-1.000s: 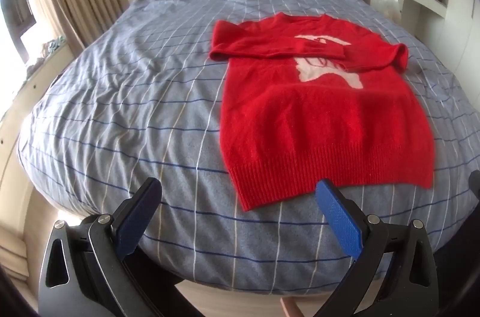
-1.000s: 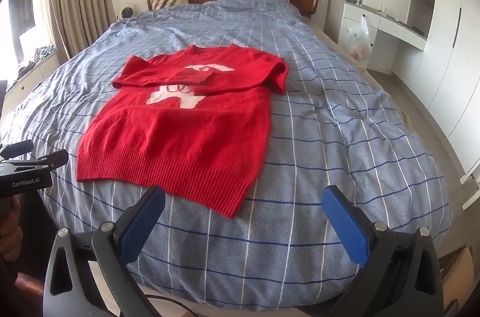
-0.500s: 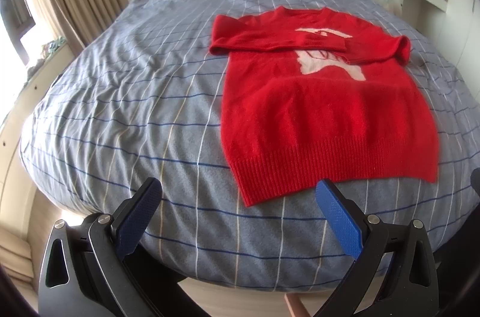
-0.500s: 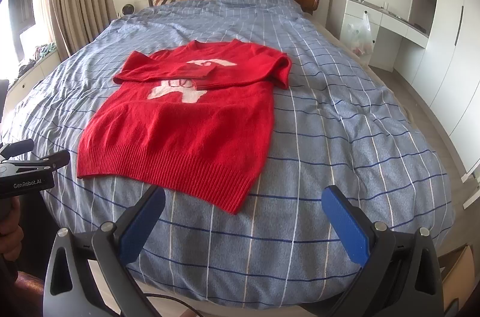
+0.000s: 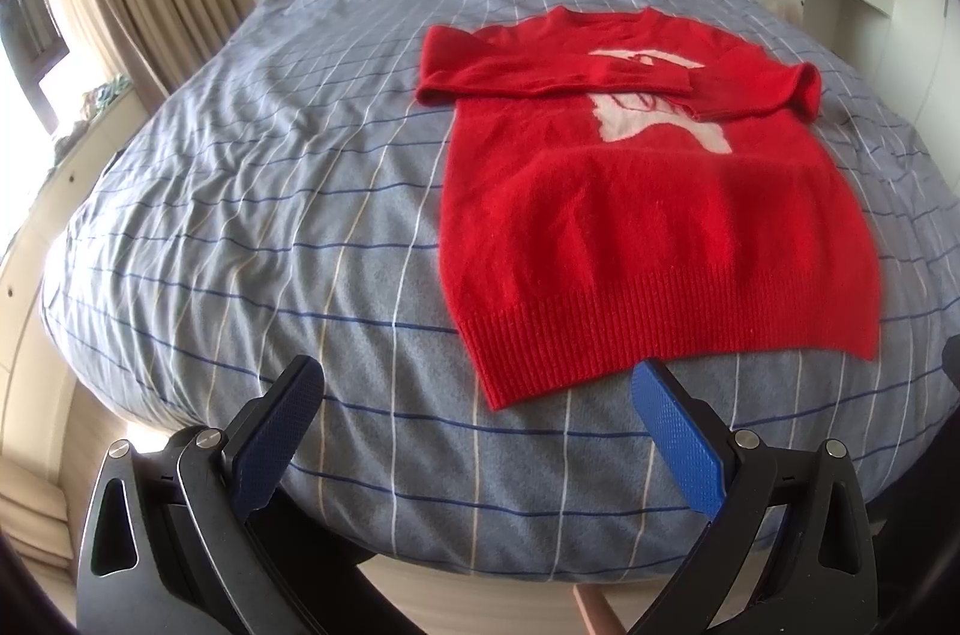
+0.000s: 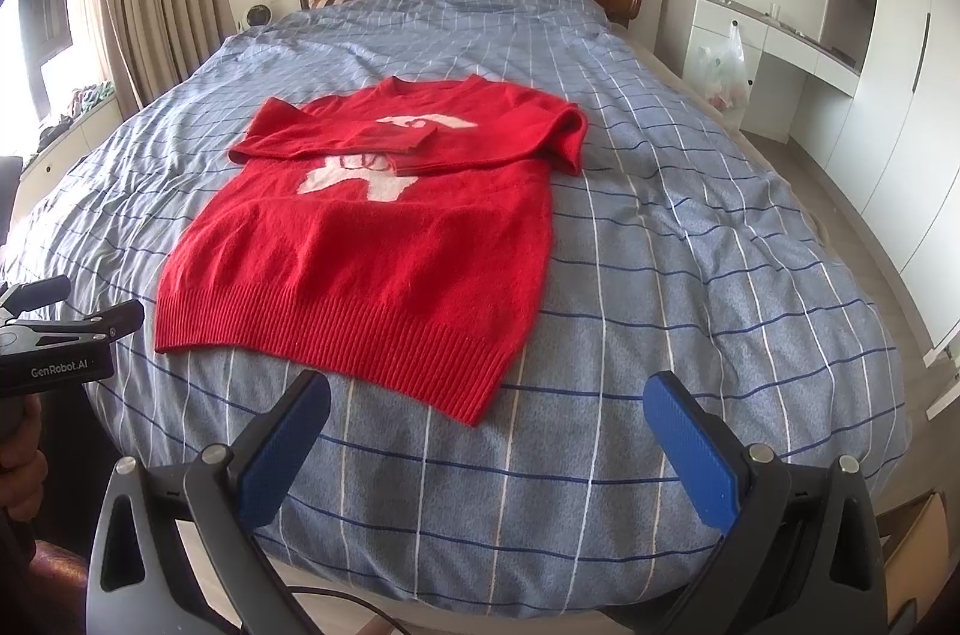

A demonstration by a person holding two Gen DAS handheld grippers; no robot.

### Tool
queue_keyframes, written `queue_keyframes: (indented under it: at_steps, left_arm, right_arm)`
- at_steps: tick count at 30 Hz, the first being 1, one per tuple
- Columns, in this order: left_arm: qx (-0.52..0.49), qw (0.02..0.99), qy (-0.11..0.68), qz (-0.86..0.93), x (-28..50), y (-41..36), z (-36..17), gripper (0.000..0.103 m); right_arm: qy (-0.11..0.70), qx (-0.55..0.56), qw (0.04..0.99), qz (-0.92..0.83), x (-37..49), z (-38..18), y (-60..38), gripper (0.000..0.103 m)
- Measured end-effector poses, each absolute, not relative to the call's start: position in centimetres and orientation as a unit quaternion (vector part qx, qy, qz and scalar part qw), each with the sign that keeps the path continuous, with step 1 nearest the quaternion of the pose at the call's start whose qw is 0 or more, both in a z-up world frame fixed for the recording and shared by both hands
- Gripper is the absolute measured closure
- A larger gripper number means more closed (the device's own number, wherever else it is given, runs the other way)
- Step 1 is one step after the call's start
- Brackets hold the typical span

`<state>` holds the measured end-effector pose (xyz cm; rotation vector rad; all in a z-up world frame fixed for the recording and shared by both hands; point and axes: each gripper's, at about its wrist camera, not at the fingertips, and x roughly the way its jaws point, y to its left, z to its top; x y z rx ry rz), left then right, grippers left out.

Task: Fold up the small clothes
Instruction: 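Move both grippers toward the ribbed hem of the red sweater, then grasp the sweater hem with both grippers and pull it straight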

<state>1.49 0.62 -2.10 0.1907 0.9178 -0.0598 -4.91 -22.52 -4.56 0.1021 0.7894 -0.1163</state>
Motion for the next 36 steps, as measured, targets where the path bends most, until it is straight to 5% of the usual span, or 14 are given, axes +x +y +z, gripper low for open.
queue_keyframes:
  at_steps: [28, 36]
  left_arm:
    - [0.095, 0.889, 0.446, -0.027, 1.5, 0.9, -2.5, 0.000]
    - [-0.006, 0.875, 0.482, -0.048, 4.4, 6.1, -4.2, 0.001]
  right_arm:
    - [0.387, 0.051, 0.919, -0.056, -4.9, -4.9, -22.6, 0.000]
    - [0.394, 0.120, 0.910, -0.048, -3.9, -6.6, -26.3, 0.000]
